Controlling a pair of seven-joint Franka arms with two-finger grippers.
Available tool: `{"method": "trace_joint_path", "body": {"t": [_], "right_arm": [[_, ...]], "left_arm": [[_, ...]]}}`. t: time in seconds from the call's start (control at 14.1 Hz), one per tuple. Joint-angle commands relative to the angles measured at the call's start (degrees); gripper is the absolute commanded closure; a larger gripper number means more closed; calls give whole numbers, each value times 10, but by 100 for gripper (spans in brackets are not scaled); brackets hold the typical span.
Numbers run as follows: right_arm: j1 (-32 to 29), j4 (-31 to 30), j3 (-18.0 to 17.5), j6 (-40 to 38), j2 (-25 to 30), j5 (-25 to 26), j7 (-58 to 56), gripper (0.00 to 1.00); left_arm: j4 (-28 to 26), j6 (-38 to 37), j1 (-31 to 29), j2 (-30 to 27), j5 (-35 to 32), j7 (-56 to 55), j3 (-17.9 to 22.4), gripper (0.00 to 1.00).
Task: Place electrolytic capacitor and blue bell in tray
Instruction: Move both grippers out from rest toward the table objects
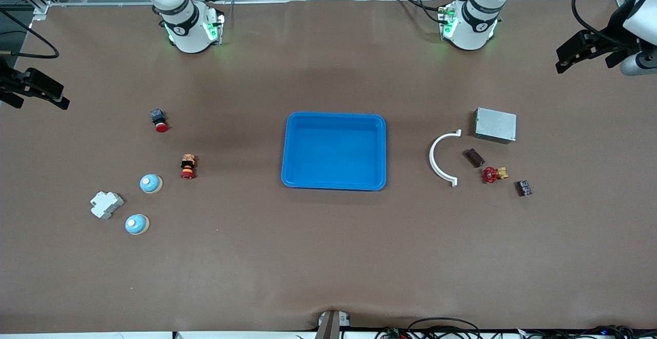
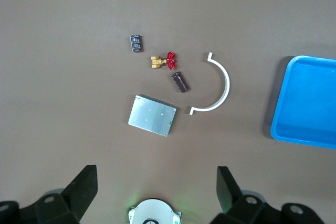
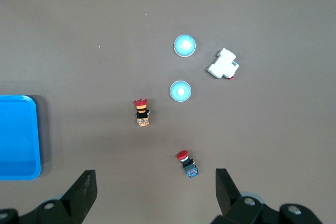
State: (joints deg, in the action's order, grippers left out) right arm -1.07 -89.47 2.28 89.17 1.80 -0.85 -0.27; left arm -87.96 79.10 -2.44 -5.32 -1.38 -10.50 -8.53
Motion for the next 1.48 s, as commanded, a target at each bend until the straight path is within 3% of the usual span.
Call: {"method": "trace_joint_path", "body": {"t": [0.0, 0.49, 0.64, 0.85, 1.2, 1.41], "right_arm": [[5, -7, 6, 9, 11, -8, -5, 0], [6, -6, 5, 29, 12, 0, -9, 0], [5, -28, 6, 33, 12, -5, -8, 0], [4, -95, 6, 76, 11, -10, -3, 0], [-18, -244, 6, 258, -3, -20, -3, 0], [-26, -273, 6, 330, -50, -23, -6, 0]], "left_arm": [[13, -9, 0, 4, -6, 8, -1, 0], [17, -11, -3, 48, -7, 1, 2, 0], [-19, -11, -6, 60, -16, -2, 3, 0], [-89, 47, -12, 57, -18, -33, 2, 0], [-194, 163, -42, 40, -24, -48, 1, 0], [-272, 255, -54, 52, -24, -49, -2, 0]]}}
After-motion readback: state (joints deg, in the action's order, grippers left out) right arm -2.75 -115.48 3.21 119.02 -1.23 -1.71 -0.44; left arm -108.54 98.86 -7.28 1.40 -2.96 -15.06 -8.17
